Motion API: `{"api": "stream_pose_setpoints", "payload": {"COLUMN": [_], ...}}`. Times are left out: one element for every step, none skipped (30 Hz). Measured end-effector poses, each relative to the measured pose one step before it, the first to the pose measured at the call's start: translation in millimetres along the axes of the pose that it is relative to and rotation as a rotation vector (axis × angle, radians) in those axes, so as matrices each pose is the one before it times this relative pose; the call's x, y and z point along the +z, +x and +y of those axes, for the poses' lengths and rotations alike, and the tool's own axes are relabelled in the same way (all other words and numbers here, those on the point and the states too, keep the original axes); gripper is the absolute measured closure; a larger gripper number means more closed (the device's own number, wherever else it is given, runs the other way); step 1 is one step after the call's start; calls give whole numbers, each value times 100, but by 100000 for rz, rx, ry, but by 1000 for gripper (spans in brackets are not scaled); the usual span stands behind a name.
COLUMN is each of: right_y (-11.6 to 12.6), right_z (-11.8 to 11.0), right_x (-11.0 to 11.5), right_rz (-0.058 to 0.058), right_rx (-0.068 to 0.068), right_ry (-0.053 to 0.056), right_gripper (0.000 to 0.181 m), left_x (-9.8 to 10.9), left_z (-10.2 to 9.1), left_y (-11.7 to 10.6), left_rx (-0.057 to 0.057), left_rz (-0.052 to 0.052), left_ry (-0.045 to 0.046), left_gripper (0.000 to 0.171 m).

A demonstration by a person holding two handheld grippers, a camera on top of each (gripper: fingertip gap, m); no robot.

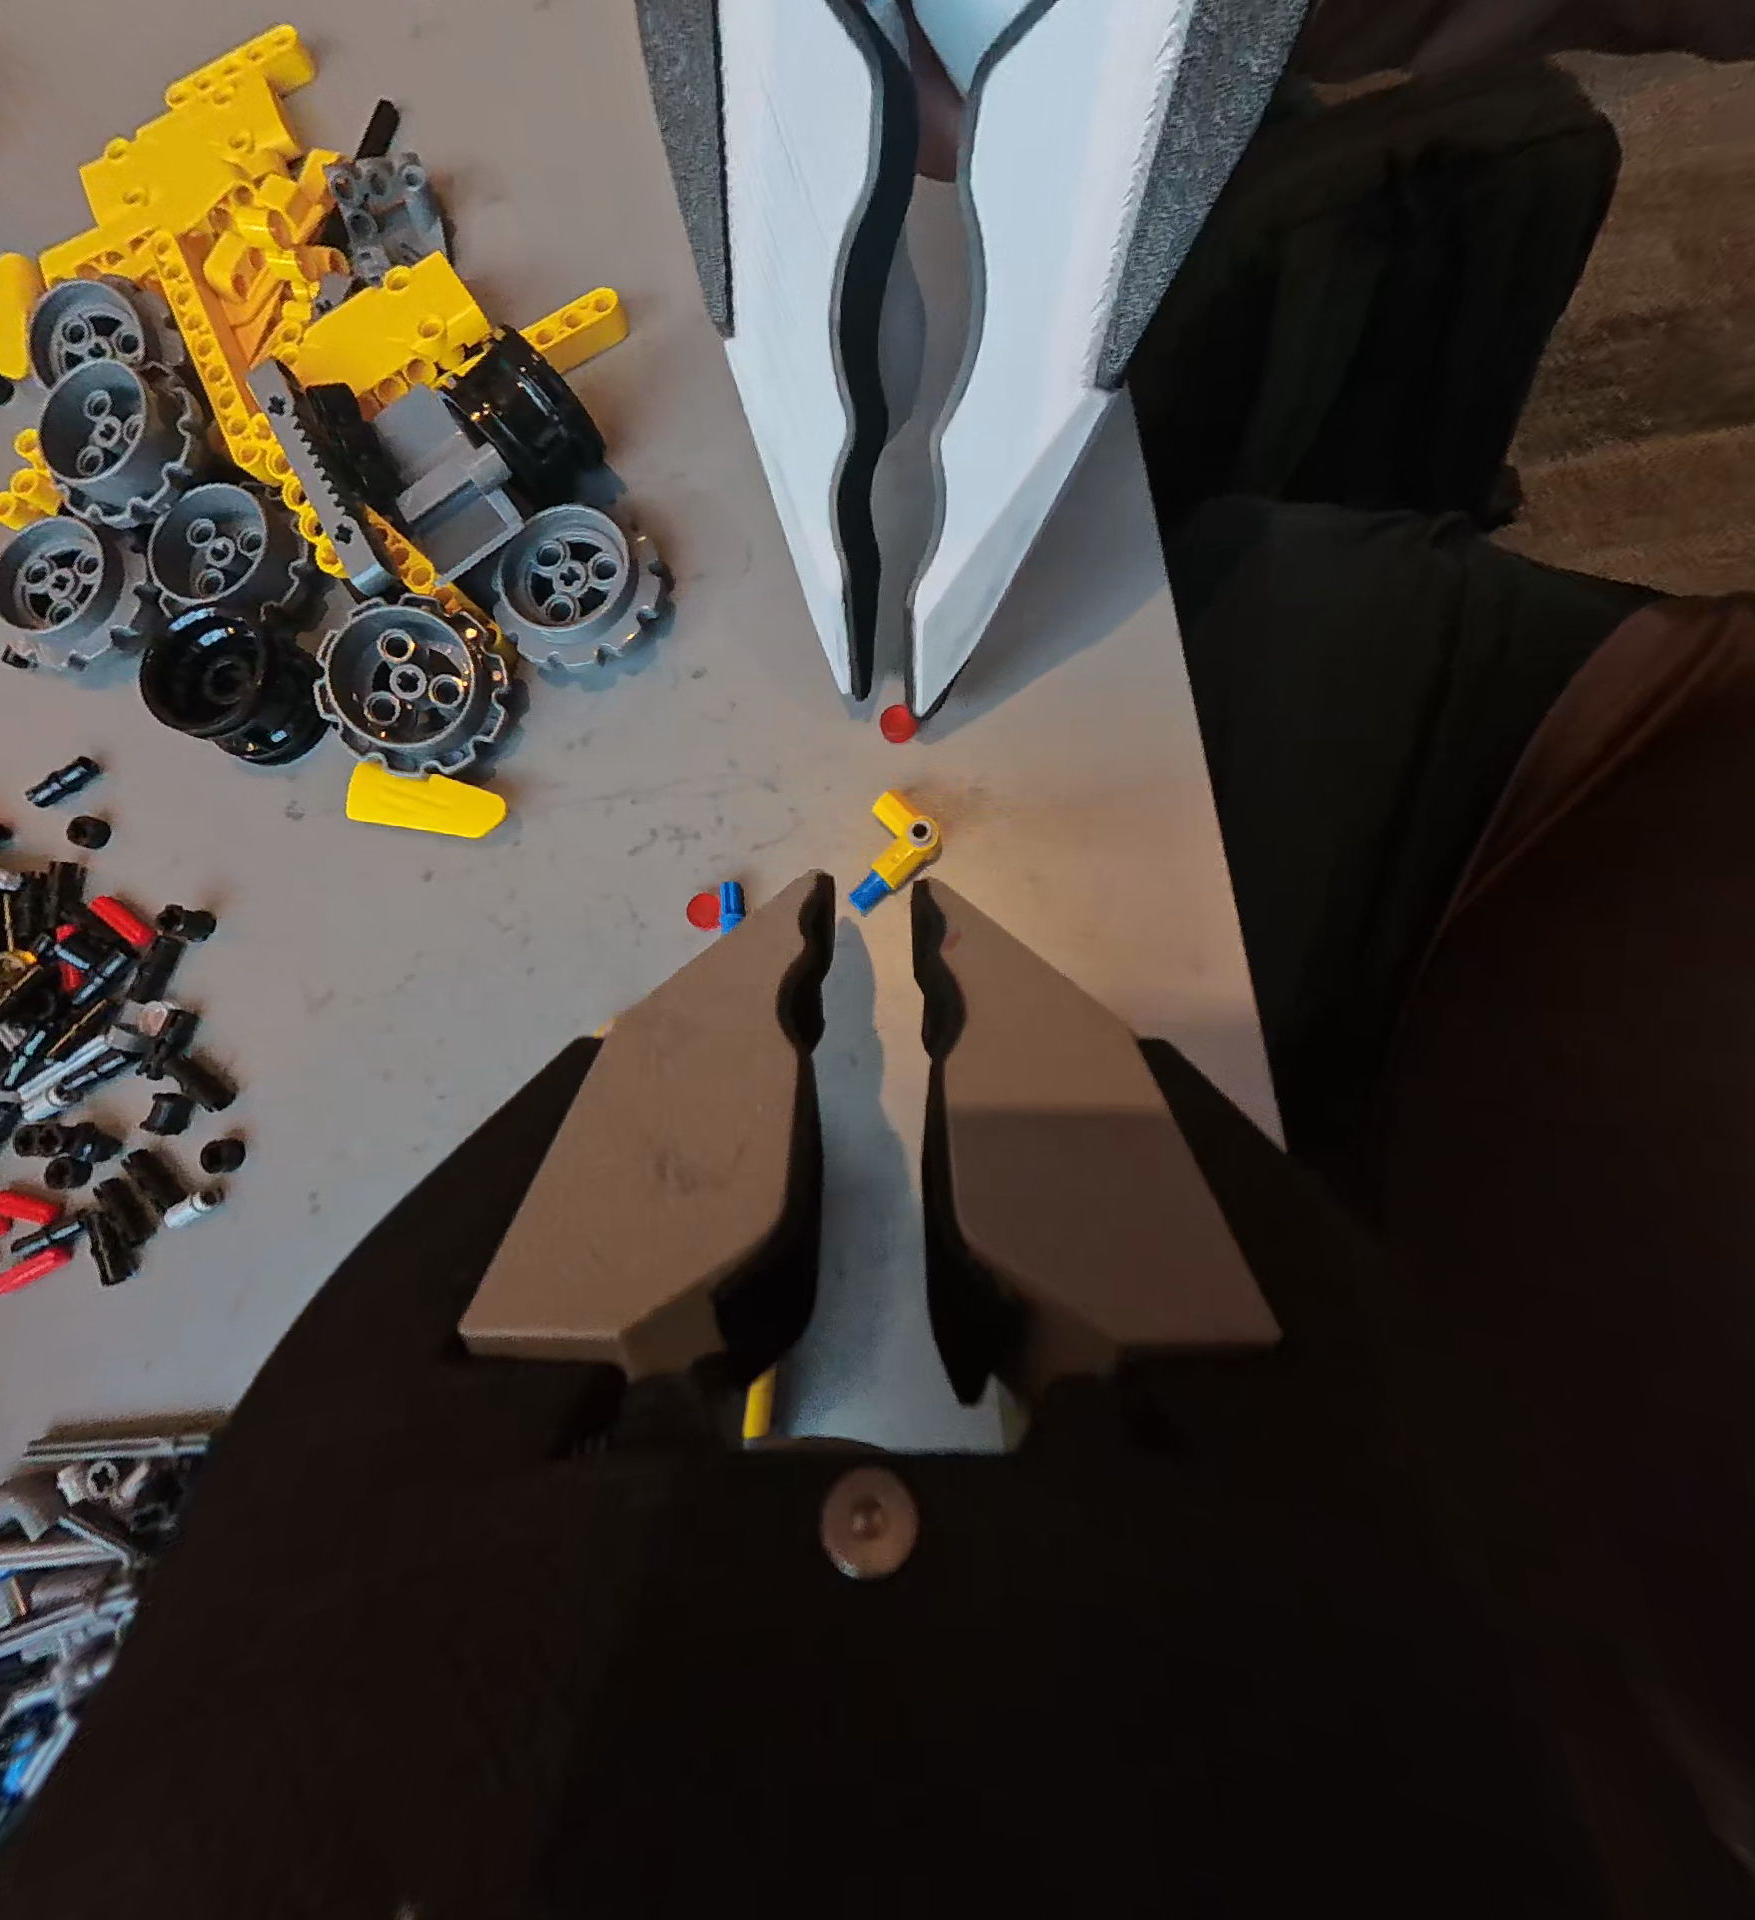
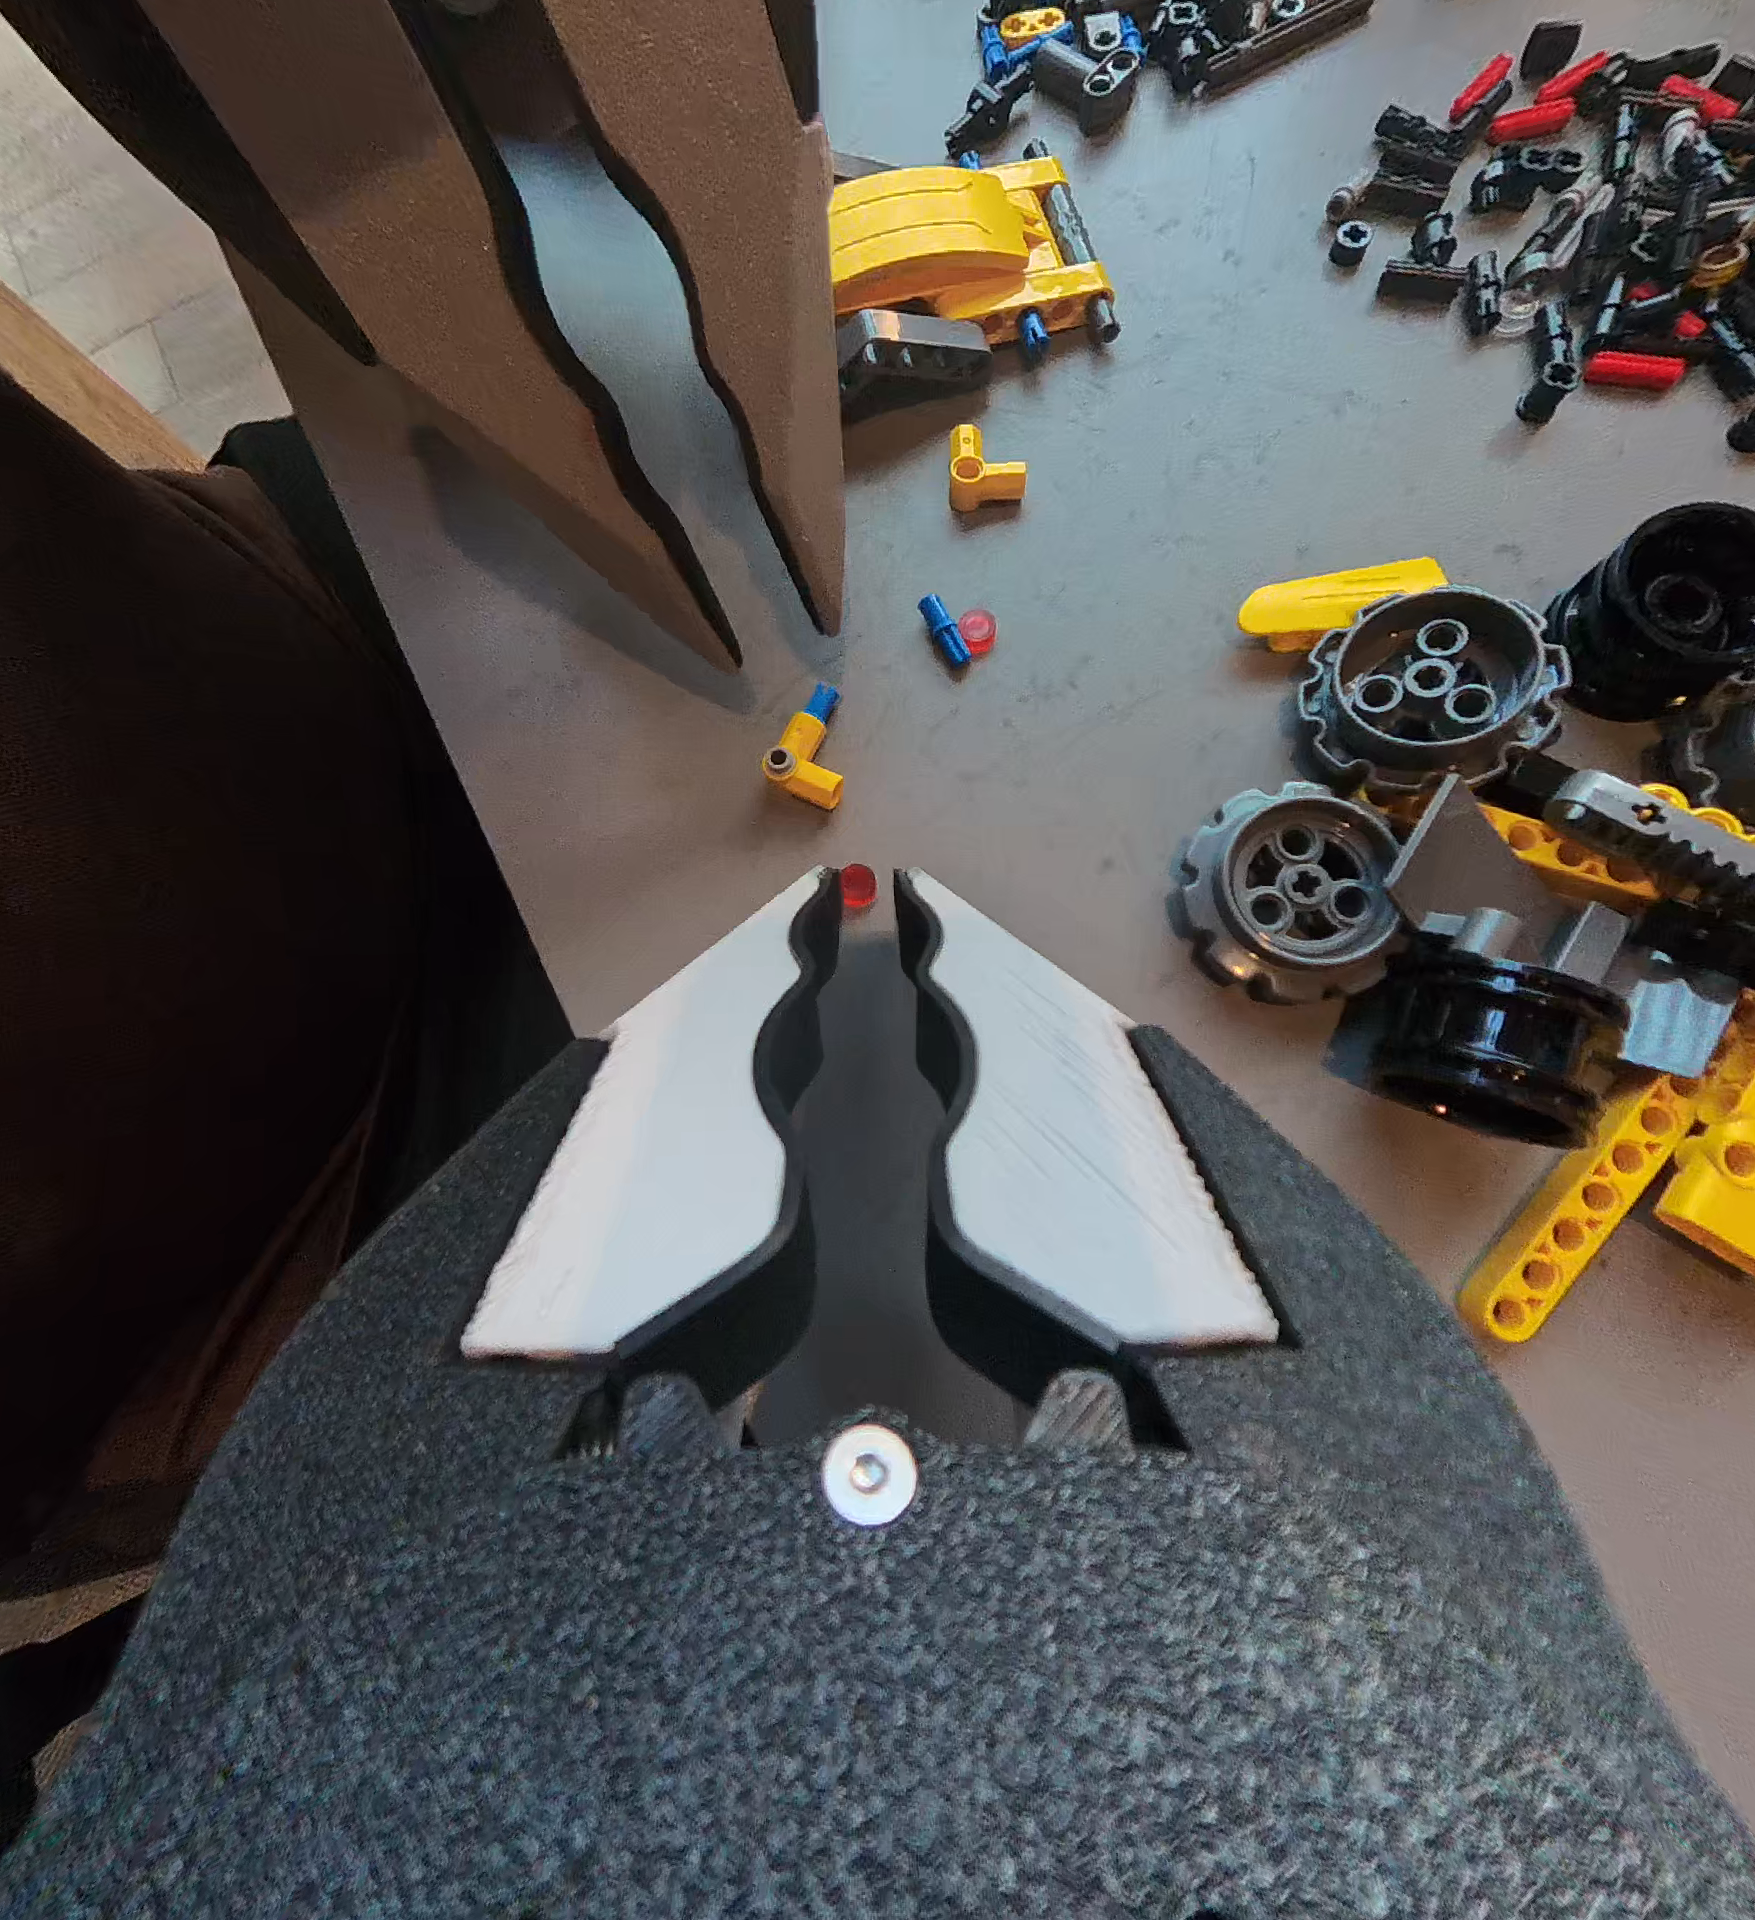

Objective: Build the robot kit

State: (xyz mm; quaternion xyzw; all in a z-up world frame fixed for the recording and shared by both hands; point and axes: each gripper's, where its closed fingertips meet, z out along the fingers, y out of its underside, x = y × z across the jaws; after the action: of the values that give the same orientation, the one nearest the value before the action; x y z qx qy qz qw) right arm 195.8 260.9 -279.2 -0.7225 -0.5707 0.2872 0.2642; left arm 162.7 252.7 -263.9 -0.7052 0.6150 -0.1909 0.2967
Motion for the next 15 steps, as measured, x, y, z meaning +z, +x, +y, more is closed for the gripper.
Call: {"api": "stream_pose_setpoints", "payload": {"right_y": [28, -41, -34, -2, -111, -67, 7, -28, -27, -9, 16, 15, -21, 6, 3], "right_z": [7, -6, -1, 36, -6, -34, -8, -10, 0, -11, -29, -48, -64, -32, -9], "right_x": [52, 64, 69, 81, 43, 26, 22, 18, 9, -16, -33, -59, -84, -73, -43], "right_rz": [171, -335, -261, -120, -631, -326, 109, -147, -165, 17, 166, -3, -132, 132, 183], "right_rx": [-393, -238, -145, -130, -98, -27, 36, 186, 156, 79, 290, 559, 372, -29, -259], "right_ry": [-367, -194, -129, -260, 138, 178, 222, 266, 244, 185, 230, 346, 402, 285, 13], "right_gripper": [172, 173, 174, 175, 178, 178, 178, 179, 179, 178, 173, 171, 171, 171, 171], "left_x": [139, 117, 102, 62, 34, 11, 3, 7, 25, 44, 65, 52, 52, 25, 8], "left_z": [35, 83, 85, 101, 96, 69, 66, 66, 64, 55, 48, 72, 65, 32, 8], "left_y": [69, 221, 249, 97, -17, 12, 4, -65, -92, -45, -55, -42, -5, 24, 33], "left_rx": [1120, 957, 285, -234, -288, -285, -218, -73, 24, 28, -64, -120, -53, 114, 187], "left_rz": [1039, 1885, 2083, 1028, 303, 471, 374, -137, -231, 16, 21, 13, 26, -1, -88], "left_ry": [-449, -421, -338, -230, -71, 38, -41, -145, -202, -195, -217, -386, -324, -32, 171], "left_gripper": [160, 159, 159, 159, 159, 158, 158, 158, 158, 158, 158, 158, 158, 158, 158]}}
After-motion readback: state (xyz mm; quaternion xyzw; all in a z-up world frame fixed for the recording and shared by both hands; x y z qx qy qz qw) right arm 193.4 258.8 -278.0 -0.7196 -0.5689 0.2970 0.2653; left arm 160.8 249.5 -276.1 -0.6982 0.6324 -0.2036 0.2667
